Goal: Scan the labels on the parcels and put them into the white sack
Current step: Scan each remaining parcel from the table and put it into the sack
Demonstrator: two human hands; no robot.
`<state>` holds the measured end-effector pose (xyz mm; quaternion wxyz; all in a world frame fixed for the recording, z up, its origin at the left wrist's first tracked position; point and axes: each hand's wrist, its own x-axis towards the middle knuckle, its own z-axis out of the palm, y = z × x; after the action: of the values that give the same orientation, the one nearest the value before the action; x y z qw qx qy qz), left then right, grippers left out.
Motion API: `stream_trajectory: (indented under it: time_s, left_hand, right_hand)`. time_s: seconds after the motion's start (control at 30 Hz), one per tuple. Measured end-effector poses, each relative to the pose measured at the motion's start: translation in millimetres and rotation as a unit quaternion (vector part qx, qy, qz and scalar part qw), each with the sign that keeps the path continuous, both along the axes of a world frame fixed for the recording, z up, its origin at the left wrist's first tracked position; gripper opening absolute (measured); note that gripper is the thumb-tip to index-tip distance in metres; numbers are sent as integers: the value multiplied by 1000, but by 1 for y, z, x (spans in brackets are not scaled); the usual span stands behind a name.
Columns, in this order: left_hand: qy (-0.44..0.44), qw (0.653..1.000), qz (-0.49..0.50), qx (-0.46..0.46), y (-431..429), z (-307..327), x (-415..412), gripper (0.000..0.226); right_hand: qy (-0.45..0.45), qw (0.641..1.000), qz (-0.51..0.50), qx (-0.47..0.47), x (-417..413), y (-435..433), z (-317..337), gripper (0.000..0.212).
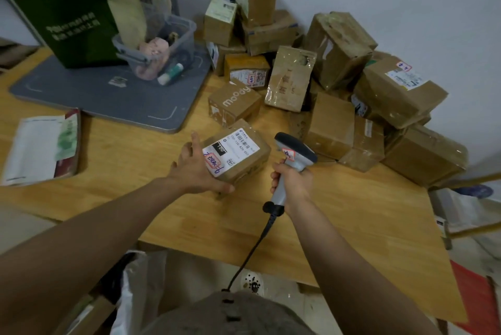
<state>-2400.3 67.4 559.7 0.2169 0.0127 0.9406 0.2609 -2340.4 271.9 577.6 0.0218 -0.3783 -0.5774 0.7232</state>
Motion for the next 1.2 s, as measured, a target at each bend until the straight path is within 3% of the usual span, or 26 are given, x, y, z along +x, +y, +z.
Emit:
stream_trajectory:
  time_s: [0.27, 0.37, 0.47, 0.6, 0.7, 0.83, 0.93, 1.0, 1.1, 1.2]
  left_hand:
    - [45, 998, -3, -46, 2, -9, 0, 149]
    - [12, 996, 6, -89, -3, -9, 6, 147]
    - [-36, 995, 25, -94, -14, -5, 5, 118]
    - [-34, 991, 120, 50, -20, -1, 3, 67]
    - [-88, 940, 206, 256, -18, -7, 9, 47]
    - [-127, 883, 243, 380, -36, -5, 16, 30]
    - [-179, 863, 212, 423, -62, 1, 19, 42]
    - [-175, 867, 202, 420, -76, 5, 19, 69]
    - [-120, 875, 243, 401, -85, 12, 11, 121]
    - [-56, 889, 274, 363, -93, 16, 2, 141]
  right_hand:
    - [-25, 994, 102, 31, 5, -6, 9, 16]
    - [-44, 992, 119, 13, 4, -8, 7, 15]
    - [-46, 993, 107, 1, 1, -15, 1, 12]
    - [-48, 994, 97, -11, -2, -26, -8, 18]
    - [-47, 991, 115, -43, -4, -39, -8, 25]
    - [-10, 990, 132, -41, -5, -40, -5, 21]
    - [25, 987, 150, -51, -7, -43, 2, 19]
    - [42, 984, 172, -32, -10, -51, 12, 17]
    - [73, 974, 209, 44, -14, -61, 22, 16]
    - [102, 952, 284, 42, -8, -70, 30, 11]
